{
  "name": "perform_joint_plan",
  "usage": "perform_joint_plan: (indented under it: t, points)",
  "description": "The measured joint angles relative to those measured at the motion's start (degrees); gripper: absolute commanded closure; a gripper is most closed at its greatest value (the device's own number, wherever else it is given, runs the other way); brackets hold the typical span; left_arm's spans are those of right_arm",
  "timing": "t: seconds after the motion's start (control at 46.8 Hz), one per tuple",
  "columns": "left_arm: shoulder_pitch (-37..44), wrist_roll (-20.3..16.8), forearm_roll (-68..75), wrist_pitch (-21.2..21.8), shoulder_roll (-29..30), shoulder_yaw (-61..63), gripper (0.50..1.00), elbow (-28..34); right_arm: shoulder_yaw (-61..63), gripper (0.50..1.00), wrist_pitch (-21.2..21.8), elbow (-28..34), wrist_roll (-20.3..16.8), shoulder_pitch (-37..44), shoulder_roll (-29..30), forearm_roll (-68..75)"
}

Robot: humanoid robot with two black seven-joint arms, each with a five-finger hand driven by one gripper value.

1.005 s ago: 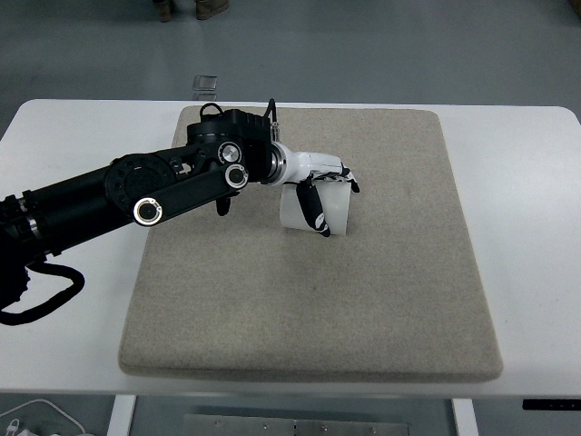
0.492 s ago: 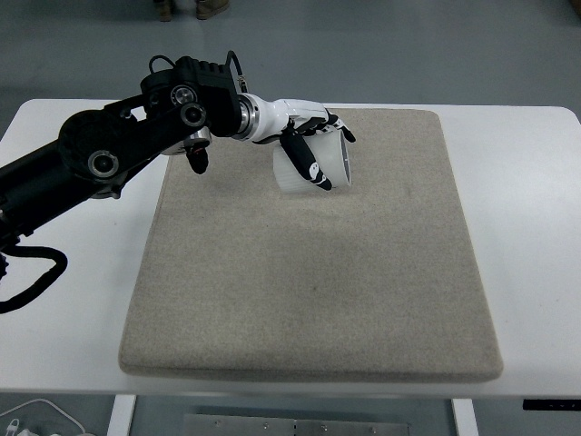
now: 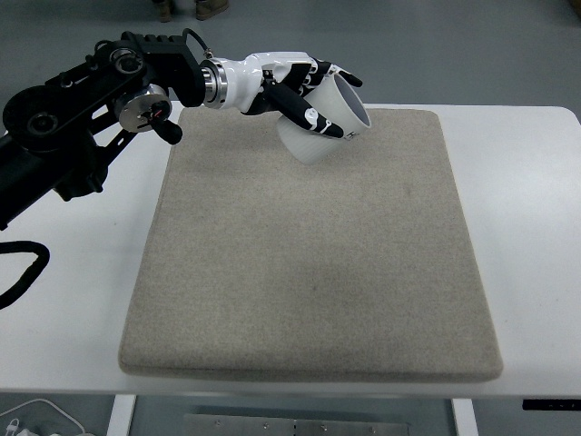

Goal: Flip white cup upright
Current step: 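Lift the cup with the left hand and rotate it opening-up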

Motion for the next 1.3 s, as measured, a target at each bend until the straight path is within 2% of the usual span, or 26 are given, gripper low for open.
perform_joint_plan:
  t: [0.299, 0.813, 0.984, 1.198, 1.305]
  points:
    - [6.3, -8.8, -1.7, -3.7, 0.0, -6.4, 1.000, 3.9, 0.0, 0.570, 0.0, 0.0, 0.0, 0.0, 0.0, 0.0]
    - [11.8, -31.4, -6.0, -10.2, -0.5, -8.4, 1.000, 14.1, 0.0, 0.570, 0.0, 0.0, 0.0, 0.0, 0.0, 0.0]
    - [13.0, -40.5, -5.9, -12.7, -0.6, -7.8, 1.000, 18.7, 0.0, 0.570, 0.0, 0.0, 0.0, 0.0, 0.0, 0.0]
    - [14.0, -52.4, -5.0, -12.8, -0.7, -4.7, 0.994, 22.7, 0.0, 0.570, 0.0, 0.0, 0.0, 0.0, 0.0, 0.0]
    - [14.3, -54.1, -5.0, -12.8, -0.6, -2.0, 0.994, 22.8, 0.0, 0.570, 0.0, 0.0, 0.0, 0.0, 0.0, 0.0]
